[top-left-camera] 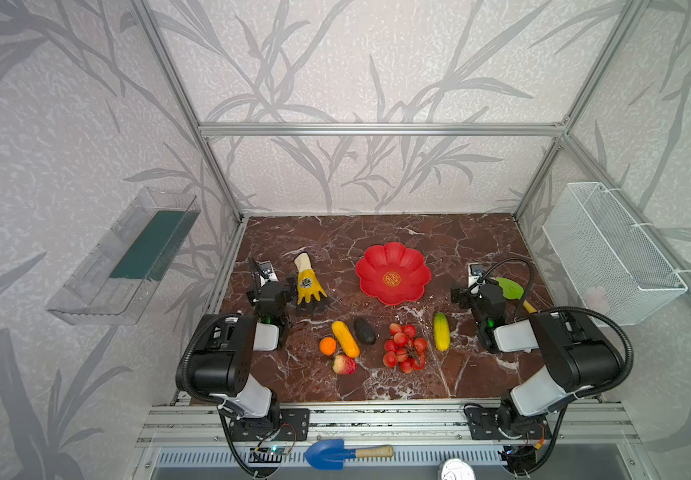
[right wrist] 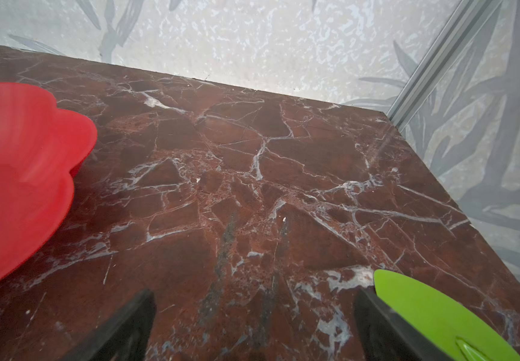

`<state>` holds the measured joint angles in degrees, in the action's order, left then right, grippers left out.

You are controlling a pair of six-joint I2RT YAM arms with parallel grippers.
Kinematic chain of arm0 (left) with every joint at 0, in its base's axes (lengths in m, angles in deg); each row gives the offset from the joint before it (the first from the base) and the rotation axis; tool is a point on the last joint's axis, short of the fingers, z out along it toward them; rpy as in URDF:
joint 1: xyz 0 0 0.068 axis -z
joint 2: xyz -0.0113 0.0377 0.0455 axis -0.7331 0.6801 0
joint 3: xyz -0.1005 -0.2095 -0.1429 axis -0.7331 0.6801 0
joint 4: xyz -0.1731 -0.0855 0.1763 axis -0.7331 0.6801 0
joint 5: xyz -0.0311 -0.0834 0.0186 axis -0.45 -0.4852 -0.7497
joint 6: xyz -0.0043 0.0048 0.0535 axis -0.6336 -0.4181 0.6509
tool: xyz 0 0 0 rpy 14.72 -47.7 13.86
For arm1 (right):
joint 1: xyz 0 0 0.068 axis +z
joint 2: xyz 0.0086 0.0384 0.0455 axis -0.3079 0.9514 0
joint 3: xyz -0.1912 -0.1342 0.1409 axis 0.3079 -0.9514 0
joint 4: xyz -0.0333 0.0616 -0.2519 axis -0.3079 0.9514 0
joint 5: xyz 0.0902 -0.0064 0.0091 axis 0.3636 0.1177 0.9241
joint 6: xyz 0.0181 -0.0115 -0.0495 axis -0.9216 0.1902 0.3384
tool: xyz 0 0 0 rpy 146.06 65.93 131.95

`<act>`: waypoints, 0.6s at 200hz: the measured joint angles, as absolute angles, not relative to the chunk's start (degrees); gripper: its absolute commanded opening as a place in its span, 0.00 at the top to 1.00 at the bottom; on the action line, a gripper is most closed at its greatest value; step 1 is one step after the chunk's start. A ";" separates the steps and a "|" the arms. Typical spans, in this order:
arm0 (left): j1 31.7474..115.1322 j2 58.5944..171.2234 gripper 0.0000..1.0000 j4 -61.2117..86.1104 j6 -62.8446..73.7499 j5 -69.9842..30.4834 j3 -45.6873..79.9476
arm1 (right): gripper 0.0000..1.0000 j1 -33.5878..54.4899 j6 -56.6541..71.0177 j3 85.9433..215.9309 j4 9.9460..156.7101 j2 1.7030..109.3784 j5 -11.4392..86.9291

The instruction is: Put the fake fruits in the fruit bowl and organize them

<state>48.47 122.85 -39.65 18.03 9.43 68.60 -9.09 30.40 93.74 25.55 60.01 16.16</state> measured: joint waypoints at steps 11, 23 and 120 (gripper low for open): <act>48.47 122.85 0.01 -39.65 18.03 9.43 68.60 | 0.01 -9.09 30.40 93.74 25.55 60.01 16.16; 48.47 122.85 0.01 -39.65 18.03 9.43 68.60 | 0.01 -9.09 30.40 93.74 25.55 60.01 16.16; 48.47 122.85 0.01 -39.65 18.03 9.43 68.60 | 0.01 -9.44 29.35 93.85 25.83 59.99 16.18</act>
<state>48.47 122.85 -39.65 18.03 9.43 68.60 -9.44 29.35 93.85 25.83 59.99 16.18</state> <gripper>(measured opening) 0.992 0.990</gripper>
